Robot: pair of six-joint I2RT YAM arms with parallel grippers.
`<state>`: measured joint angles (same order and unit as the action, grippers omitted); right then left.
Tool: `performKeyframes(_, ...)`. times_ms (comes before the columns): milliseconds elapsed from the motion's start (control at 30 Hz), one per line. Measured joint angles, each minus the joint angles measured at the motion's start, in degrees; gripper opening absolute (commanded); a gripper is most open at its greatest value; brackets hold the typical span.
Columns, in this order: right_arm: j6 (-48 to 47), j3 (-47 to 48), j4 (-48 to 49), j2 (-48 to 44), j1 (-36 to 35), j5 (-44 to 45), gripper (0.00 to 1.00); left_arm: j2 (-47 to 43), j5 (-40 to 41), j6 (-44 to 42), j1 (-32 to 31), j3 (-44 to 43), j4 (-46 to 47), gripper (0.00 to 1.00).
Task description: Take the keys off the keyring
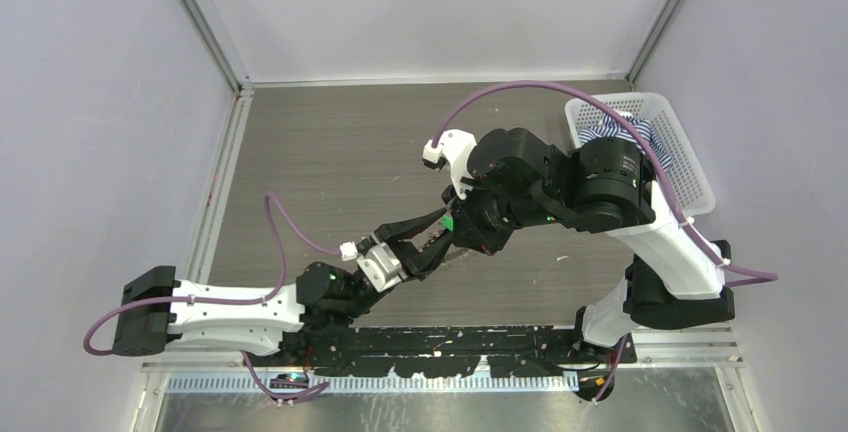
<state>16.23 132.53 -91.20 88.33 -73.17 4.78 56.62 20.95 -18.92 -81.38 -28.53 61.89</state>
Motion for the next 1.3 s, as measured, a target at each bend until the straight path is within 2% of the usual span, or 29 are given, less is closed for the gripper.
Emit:
performKeyframes(233, 0.1, 0.0, 0.0, 0.0, 0.0, 0.0, 0.01, 0.0, -1.2, -0.2, 0.0, 0.0, 0.0, 0.39)
performKeyframes(600, 0.2, 0.0, 0.0, 0.1, 0.0, 0.0, 0.01, 0.0, -1.6, -0.2, -0.7, -0.1, 0.2, 0.45)
performKeyframes(1300, 1.1, 2.7, 0.0, 2.1, 0.0, 4.6, 0.01, 0.9, 5.9, -1.6, -2.4, -0.3, 3.7, 0.53)
